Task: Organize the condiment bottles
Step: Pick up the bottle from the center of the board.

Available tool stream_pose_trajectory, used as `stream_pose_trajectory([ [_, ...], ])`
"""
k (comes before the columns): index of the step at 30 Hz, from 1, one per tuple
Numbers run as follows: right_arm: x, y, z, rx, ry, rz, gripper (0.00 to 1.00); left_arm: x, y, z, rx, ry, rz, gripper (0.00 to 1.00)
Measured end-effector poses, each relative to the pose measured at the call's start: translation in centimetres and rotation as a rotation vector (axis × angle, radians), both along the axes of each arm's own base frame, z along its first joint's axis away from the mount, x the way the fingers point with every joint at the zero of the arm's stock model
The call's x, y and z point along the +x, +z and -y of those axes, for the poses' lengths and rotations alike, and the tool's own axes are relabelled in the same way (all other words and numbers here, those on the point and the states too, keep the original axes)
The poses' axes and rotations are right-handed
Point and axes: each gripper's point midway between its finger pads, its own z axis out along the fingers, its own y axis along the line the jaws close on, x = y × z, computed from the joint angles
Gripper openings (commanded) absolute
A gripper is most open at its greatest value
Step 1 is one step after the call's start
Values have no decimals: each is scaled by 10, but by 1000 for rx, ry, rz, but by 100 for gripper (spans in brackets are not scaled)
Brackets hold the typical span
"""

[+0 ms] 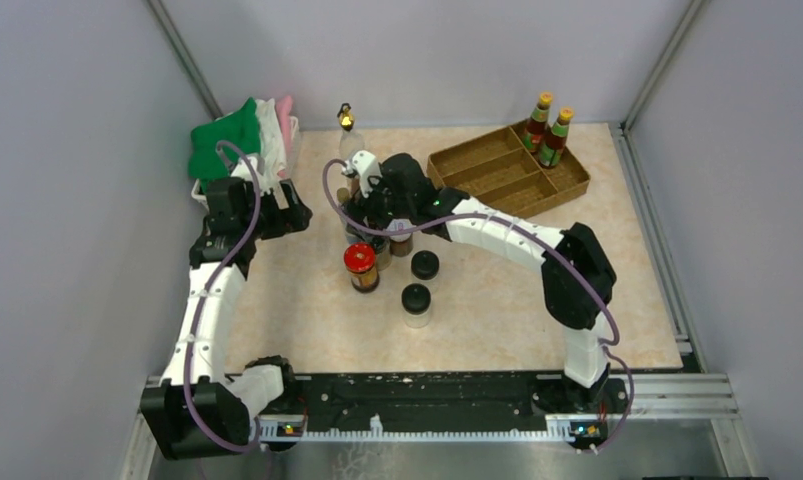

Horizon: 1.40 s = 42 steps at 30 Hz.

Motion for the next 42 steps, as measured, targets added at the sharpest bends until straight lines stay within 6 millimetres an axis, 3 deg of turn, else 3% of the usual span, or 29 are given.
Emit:
stream_pose_trajectory([
  [7,-11,-14,-13,-26,38,-13,84,-2,-8,2,-9,-11,-13,99],
  [14,-2,-21,-26,-23,35,-6,81,-2,-8,5,-18,-27,-8,99],
  [23,9,-56,-31,-61,-8,-33,81,-1,-7,7,-23,-34,-5,98],
  [31,14,-53,-33,-40,-35,-18,40,-1,-5,9,-30,-47,0,98],
  [39,14,-53,-33,-26,-41,-5,18,-2,-5,10,-33,-51,0,98],
  [42,9,-51,-28,-36,-42,-12,15,-2,-5,10,-32,-51,2,98],
])
